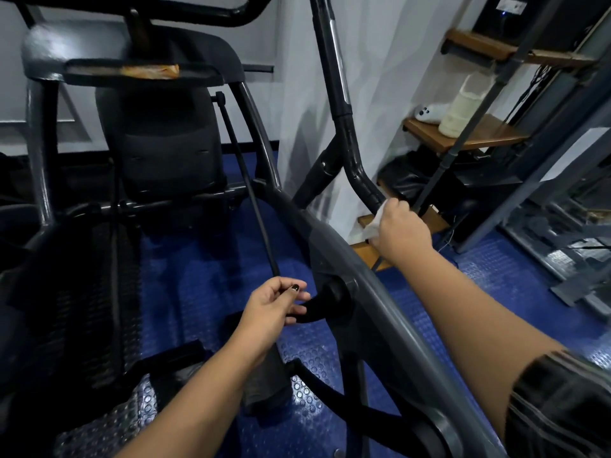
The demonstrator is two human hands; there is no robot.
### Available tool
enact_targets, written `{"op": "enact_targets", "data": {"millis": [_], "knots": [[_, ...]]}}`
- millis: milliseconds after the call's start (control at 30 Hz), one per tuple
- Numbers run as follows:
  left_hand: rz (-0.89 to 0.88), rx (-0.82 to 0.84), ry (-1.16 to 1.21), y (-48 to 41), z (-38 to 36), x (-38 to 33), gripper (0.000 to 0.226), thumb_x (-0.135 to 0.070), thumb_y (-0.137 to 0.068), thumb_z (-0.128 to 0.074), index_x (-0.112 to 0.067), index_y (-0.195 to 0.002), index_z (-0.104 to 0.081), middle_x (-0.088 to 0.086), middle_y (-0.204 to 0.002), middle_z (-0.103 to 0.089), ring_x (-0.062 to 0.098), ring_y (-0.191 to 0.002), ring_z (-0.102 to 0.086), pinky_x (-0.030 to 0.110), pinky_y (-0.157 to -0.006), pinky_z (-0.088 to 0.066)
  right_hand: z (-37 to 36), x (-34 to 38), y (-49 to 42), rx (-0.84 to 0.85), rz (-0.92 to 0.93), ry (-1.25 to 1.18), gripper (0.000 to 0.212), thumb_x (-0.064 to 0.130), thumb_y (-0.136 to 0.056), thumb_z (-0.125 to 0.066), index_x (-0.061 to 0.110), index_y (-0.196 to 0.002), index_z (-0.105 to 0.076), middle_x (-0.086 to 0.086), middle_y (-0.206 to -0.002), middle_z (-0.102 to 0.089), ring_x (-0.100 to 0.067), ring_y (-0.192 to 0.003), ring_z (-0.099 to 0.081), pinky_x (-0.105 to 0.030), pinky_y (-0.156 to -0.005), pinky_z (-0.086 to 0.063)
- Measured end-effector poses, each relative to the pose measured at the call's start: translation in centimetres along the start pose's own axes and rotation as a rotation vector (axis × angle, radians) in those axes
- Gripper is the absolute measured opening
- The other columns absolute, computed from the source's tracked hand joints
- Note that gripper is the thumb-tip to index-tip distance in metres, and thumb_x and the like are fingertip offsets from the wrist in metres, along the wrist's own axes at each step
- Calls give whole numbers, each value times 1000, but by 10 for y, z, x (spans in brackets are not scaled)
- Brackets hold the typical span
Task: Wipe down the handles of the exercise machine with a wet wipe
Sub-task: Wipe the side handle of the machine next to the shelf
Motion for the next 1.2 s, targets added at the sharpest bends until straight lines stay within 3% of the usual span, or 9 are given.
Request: {"op": "enact_targets", "data": {"millis": [67,167,267,400,533,700,867,1067,1200], "knots": [[-1,-12,9,0,6,-1,17,-14,-100,-51,-15,-100,-68,5,-95,-75,12,-73,-65,22,-62,-48,-2,-7,22,6,-12,75,88,53,-78,-72,-1,-134,-32,-13,-122,-46,-28,-108,-55,-37,-81,-50],[-4,-13,17,0,13,-3,17,-13,-100,-51,-14,-101,-68,5,-95,-75,13,-72,-65,23,-63,-48,-6,-16,51,-25,-39,175,115,80,-75,-49,-4,-147,-17,-16,-129,-43,-28,-113,-50,-36,-87,-47],[-17,-9,14,-2,20,-3,17,-13,-100,-51,-14,-101,-68,5,-95,-75,12,-72,-66,25,-65,-48,-8,-24,71,-98,-39,67,96,69,-89,-35,-3,-150,-15,-21,-131,-45,-33,-112,-50,-41,-88,-45],[-13,-25,17,-4,31,1,17,-13,-100,-51,-15,-102,-68,3,-94,-75,13,-73,-66,24,-66,-50,-9,-22,76,-36,-92,202,79,26,-93,-51,-3,-150,-6,-18,-133,-42,-28,-115,-49,-35,-89,-45],[-4,-41,30,-5,43,4,17,-12,-100,-51,-13,-101,-68,6,-94,-75,14,-72,-66,24,-64,-49,-12,-11,48,-66,-210,238,43,11,-94,-51,-3,-131,-35,-16,-119,-55,-29,-99,-62,-35,-72,-53],[-16,-106,64,-12,55,0,16,-10,-99,-51,-12,-99,-67,3,-88,-74,14,-70,-64,26,-63,-47,-5,-7,3,-48,-238,-72,23,20,-91,-60,9,-92,-41,-14,-86,-62,-37,-84,-63,-37,-61,-43],[13,-151,18,-19,64,5,16,-11,-99,-51,-14,-100,-67,3,-91,-76,16,-74,-66,28,-68,-48,5,15,-32,28,-287,-163,32,35,-91,-62,5,-99,-53,-15,-90,-66,-34,-82,-62,-36,-66,-40],[44,-186,20,-36,69,1,16,-11,-99,-52,-14,-99,-68,4,-90,-76,16,-72,-66,29,-67,-47,-4,37,-82,-14,-297,-205,26,21,-86,-66,5,-103,-56,-13,-100,-65,-35,-94,-63,-35,-65,-44],[44,-212,32,-54,69,-10,16,-8,-98,-52,-12,-99,-67,5,-88,-76,17,-70,-64,30,-65,-45,0,46,-112,39,-259,-288,15,19,-86,-62,10,-82,-51,-8,-82,-61,-27,-72,-57,-30,-56,-40]]}}
Point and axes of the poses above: each hand's wrist, its own y-axis away from the middle knuckle, its own z-axis out of the back of the hand, x = y × z, the point moved 1 cm from there along -y, towards the middle knuckle
